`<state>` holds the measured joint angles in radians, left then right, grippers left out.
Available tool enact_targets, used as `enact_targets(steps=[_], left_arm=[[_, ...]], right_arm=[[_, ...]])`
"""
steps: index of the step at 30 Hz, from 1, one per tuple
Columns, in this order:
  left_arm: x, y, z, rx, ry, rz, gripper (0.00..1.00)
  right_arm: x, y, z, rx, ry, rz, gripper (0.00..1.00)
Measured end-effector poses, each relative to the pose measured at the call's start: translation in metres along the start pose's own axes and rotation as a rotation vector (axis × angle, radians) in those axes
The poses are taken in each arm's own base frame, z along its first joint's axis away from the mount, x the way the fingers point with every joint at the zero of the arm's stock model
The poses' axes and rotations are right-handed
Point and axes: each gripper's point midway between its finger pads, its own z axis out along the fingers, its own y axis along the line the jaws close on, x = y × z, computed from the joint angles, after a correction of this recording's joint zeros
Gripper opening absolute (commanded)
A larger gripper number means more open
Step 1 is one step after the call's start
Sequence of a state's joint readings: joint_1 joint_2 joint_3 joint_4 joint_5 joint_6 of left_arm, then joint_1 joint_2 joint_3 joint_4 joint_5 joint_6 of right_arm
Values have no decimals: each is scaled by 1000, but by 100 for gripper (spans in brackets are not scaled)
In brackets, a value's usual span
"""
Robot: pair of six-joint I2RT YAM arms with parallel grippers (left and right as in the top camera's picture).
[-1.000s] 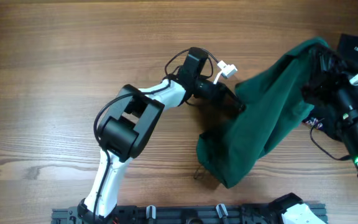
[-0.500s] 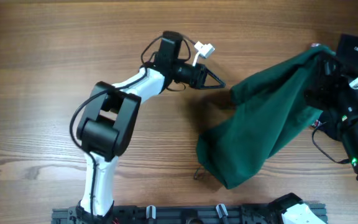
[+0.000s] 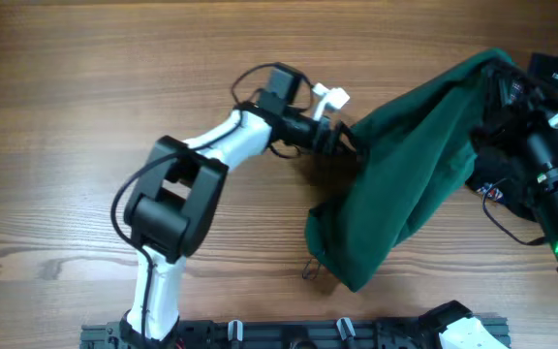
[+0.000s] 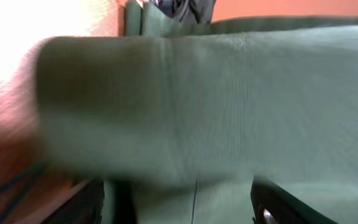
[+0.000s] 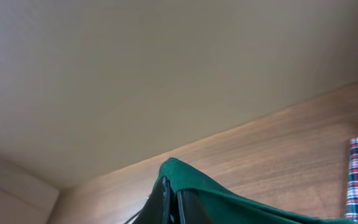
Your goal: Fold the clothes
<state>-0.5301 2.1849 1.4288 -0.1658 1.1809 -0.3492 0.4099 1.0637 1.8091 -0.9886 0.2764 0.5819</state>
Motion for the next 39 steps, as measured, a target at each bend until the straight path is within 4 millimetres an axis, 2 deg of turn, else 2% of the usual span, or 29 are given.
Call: enact_targets(steps=[1,4,10,17,21,22,27,29,30,35,39], left_arm=[[5,-2,14,-20,15,17,76],[3,2,25,-75,3,32,77],[-10,17,17,-147,-57,30,78],[-12,38,32,-122,-69,21,75],[-12,31,37,-85,-62,44,72],[-9,28,41,-76,-51,45,69],[0,2,62,9,-4,107,38],[1,-10,64,62,11,139,19],[2,-13,62,85,21,135,4],[-1,-14,49,122,26,122,4],[-7,-12,29,154,18,110,4]], right_arm=[[1,1,0,-7,6,0,4],[4,3,0,-19,19,2,4],[4,4,0,-25,23,3,4],[6,7,0,-41,33,7,4],[6,7,0,-41,33,11,4],[6,7,0,-41,33,11,4],[6,7,0,-41,34,14,4],[6,7,0,-40,34,14,4],[6,7,0,-40,34,14,4],[9,5,0,-33,45,10,4],[13,2,0,-20,60,5,4]])
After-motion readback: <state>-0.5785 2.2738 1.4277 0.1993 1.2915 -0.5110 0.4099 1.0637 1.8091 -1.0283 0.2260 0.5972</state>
